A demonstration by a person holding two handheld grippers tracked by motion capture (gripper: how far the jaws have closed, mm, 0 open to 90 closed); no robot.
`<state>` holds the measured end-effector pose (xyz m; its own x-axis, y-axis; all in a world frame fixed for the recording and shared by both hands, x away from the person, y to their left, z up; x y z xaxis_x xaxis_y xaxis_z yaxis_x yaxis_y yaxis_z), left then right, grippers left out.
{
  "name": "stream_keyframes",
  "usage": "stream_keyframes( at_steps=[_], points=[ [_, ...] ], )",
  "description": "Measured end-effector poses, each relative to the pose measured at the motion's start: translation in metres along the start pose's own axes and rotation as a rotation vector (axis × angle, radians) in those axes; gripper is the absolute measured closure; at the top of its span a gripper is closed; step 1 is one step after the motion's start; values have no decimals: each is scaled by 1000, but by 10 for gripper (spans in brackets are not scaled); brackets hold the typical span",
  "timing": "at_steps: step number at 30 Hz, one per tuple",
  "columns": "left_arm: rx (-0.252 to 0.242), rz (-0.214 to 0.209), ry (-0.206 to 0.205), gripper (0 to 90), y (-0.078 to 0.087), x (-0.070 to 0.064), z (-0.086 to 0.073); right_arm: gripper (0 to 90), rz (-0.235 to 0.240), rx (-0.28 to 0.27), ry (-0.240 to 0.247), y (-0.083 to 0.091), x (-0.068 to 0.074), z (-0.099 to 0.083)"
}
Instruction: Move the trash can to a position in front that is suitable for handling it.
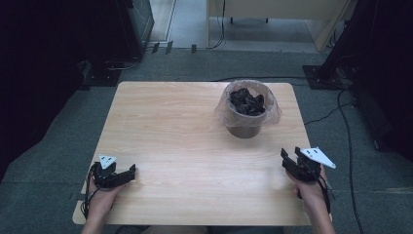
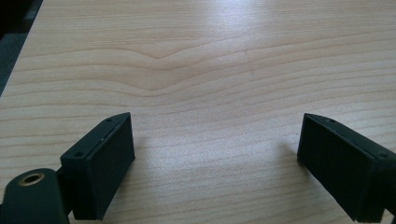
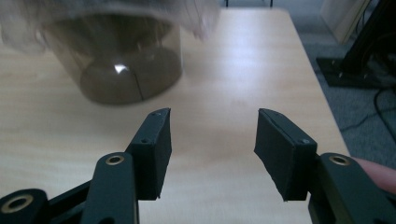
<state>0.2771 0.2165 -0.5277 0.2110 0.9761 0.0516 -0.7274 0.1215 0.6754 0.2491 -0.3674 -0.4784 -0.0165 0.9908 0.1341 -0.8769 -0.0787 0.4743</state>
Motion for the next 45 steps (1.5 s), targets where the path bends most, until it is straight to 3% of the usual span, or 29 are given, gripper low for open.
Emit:
stream_keyframes(
  at_steps=[4,10,12,17,20,24,28,29,34,38,42,44,45],
  points=[
    [0,0,0,107,0,0,0,480,-19,-46,26,-14,10,26],
    [-1,0,0,107,0,0,0,497,-7,-76,-75,-41,13,65],
    [-1,1,2,107,0,0,0,502,-9,-80,-94,-52,12,77],
    [1,1,-1,107,0,0,0,543,-76,-96,-142,-82,1,99],
    [0,1,-1,107,0,0,0,580,-97,-86,-137,-106,-5,107],
    [0,1,-1,107,0,0,0,624,-39,-70,-162,-140,-7,112],
    [-1,1,0,110,0,0,0,641,-14,-64,-183,-153,-5,110],
    [-2,4,3,115,1,0,-1,642,29,-62,-202,-158,-3,107],
    [-1,4,1,119,2,0,-1,656,79,-63,-208,-160,0,97],
    [-2,8,5,126,2,-2,-1,645,105,-59,-160,-156,4,88],
    [-16,-12,61,126,1,-3,2,645,135,-73,-133,-151,7,83],
    [-18,2,66,129,-1,-7,6,642,157,-70,-107,-150,13,82],
    [-21,10,94,129,-3,-11,12,642,162,-67,-104,-150,15,82]
  ],
)
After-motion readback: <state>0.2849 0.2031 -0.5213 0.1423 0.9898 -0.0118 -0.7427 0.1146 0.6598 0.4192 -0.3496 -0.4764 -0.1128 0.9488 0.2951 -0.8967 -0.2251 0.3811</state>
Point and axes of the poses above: each handheld gripper's, and its own axes: y roughly backward along the jaws, z roughly out of its top, x roughly to its left, the point moved 1 cm from there along -y, roughly forward along the jaws, and after that the axes turned 4 degrees about -y, right-handed, at the moved point
